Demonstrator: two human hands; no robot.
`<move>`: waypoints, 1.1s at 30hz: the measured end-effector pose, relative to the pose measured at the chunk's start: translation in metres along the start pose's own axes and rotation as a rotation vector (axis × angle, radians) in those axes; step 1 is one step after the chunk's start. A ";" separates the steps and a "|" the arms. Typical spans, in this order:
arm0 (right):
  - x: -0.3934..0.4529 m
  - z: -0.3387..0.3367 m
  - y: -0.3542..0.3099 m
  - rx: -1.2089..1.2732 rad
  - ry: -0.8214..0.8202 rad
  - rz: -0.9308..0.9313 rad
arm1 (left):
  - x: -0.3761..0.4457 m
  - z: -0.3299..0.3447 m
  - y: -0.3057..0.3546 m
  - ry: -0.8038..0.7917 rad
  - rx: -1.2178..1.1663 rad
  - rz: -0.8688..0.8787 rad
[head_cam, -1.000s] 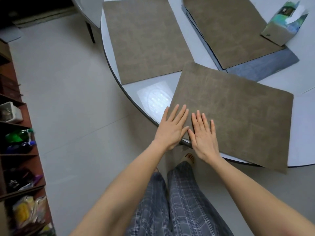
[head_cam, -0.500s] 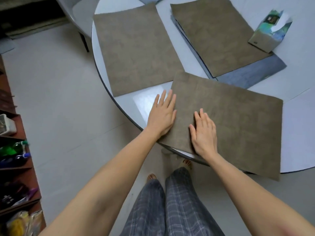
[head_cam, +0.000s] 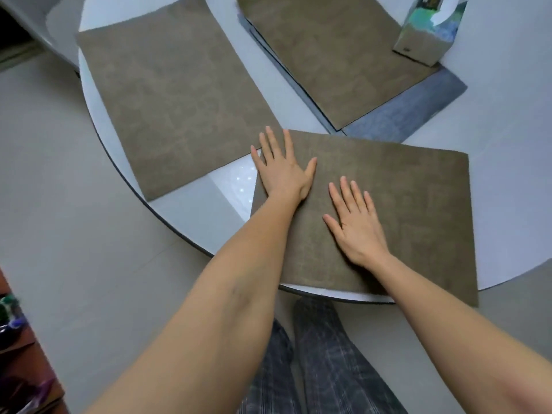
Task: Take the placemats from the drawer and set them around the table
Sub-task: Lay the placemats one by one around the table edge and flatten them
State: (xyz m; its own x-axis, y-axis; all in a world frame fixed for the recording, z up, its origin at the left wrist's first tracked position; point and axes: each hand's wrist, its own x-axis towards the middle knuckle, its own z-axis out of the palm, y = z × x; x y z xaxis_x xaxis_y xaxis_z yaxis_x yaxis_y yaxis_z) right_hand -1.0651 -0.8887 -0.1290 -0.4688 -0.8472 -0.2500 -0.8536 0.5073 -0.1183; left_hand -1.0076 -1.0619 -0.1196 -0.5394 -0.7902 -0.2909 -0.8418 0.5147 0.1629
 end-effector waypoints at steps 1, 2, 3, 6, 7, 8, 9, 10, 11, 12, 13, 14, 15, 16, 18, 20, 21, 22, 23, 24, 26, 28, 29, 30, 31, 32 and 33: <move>-0.004 -0.003 0.013 0.002 -0.015 -0.035 | 0.000 -0.004 0.009 -0.013 -0.014 -0.047; -0.009 -0.006 0.027 0.004 -0.019 -0.036 | 0.000 -0.007 0.017 -0.027 -0.034 -0.079; -0.013 -0.008 0.043 0.012 -0.012 0.004 | -0.002 -0.008 0.025 -0.042 -0.046 -0.079; -0.017 -0.014 0.096 0.044 0.030 0.210 | -0.024 0.005 0.051 -0.063 0.010 0.125; -0.014 -0.015 0.113 0.037 0.044 0.254 | -0.035 0.013 0.061 -0.068 0.010 0.200; -0.010 -0.017 0.129 0.032 0.055 0.278 | -0.046 0.021 0.074 -0.079 0.002 0.251; -0.004 -0.019 0.144 0.036 0.063 0.286 | -0.056 0.029 0.088 -0.089 -0.006 0.278; 0.002 -0.020 0.158 0.048 0.064 0.283 | -0.065 0.037 0.101 -0.090 -0.010 0.288; 0.008 -0.021 0.171 0.056 0.062 0.265 | -0.072 0.044 0.114 -0.086 -0.007 0.288; 0.013 -0.022 0.182 0.055 0.059 0.233 | -0.077 0.050 0.126 -0.076 0.004 0.283; 0.018 -0.023 0.193 0.048 0.060 0.188 | -0.082 0.056 0.135 -0.058 0.021 0.272; 0.021 -0.024 0.203 0.047 0.062 0.132 | -0.086 0.061 0.143 -0.034 0.044 0.255; 0.024 -0.025 0.213 0.052 0.065 0.075 | -0.090 0.065 0.148 -0.011 0.069 0.237; 0.027 -0.027 0.219 0.061 0.068 0.036 | -0.093 0.067 0.150 0.007 0.089 0.226; 0.032 -0.028 0.230 0.076 0.072 -0.020 | -0.100 0.072 0.158 0.031 0.105 0.173; 0.033 -0.028 0.231 0.100 0.073 0.003 | -0.109 0.075 0.165 0.029 0.101 0.127; 0.028 -0.029 0.228 0.119 0.072 0.038 | -0.116 0.078 0.167 0.028 0.100 0.119; 0.017 -0.029 0.223 0.139 0.070 0.069 | -0.125 0.081 0.166 0.033 0.096 0.126; 0.002 -0.029 0.219 0.165 0.070 0.073 | -0.135 0.084 0.163 0.039 0.098 0.144; -0.015 -0.026 0.215 0.209 0.069 0.055 | -0.145 0.088 0.159 0.045 0.108 0.169; -0.047 -0.025 0.209 0.405 0.071 0.065 | -0.163 0.094 0.149 0.060 0.148 0.219; -0.061 -0.031 0.203 0.775 0.126 0.266 | -0.172 0.097 0.144 0.061 0.174 0.237; -0.060 -0.036 0.199 0.971 0.168 0.402 | -0.174 0.098 0.145 0.061 0.174 0.232; -0.056 -0.042 0.197 1.127 0.204 0.523 | -0.174 0.099 0.146 0.061 0.171 0.225; -0.050 -0.047 0.195 1.223 0.222 0.624 | -0.174 0.098 0.148 0.060 0.167 0.219; -0.045 -0.050 0.195 1.270 0.213 0.698 | -0.174 0.097 0.149 0.057 0.167 0.213; -0.041 -0.053 0.196 1.275 0.188 0.754 | -0.175 0.097 0.150 0.052 0.169 0.207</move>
State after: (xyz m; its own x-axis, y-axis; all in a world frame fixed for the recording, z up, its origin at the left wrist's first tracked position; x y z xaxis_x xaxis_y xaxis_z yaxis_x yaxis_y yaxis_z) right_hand -1.2253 -0.7634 -0.0911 -0.8041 -0.2869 -0.5206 0.3177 0.5327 -0.7844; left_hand -1.0376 -0.8145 -0.1361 -0.7037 -0.6763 -0.2179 -0.7005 0.7117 0.0533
